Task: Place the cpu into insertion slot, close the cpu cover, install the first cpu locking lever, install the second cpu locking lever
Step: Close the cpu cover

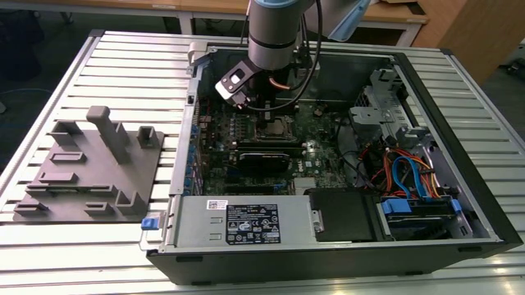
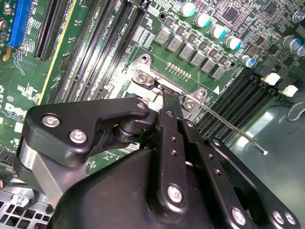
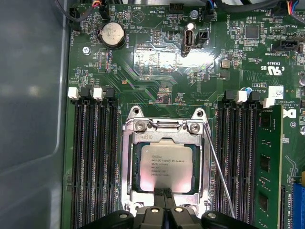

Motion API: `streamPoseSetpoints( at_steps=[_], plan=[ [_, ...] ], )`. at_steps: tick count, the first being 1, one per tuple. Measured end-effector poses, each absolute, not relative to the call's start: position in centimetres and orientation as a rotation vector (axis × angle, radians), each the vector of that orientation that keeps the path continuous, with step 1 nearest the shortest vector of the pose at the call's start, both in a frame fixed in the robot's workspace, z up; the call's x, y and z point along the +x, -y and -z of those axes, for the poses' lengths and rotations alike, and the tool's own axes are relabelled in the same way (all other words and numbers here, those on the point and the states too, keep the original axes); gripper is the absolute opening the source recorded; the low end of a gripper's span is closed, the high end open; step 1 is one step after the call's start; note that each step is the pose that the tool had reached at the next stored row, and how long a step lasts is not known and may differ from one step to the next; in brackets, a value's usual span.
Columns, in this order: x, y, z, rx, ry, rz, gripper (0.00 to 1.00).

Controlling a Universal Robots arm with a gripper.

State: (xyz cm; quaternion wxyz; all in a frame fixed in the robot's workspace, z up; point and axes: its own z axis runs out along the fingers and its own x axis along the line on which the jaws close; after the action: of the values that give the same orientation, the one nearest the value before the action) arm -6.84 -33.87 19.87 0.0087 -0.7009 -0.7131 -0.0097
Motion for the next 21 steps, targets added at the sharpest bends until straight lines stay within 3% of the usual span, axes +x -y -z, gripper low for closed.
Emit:
streamPoseSetpoints(
  at_steps=[21],
  plan=[
    [-7.01,33.87,-19.99,-2.19,2.228,0.031,0.1]
  ],
)
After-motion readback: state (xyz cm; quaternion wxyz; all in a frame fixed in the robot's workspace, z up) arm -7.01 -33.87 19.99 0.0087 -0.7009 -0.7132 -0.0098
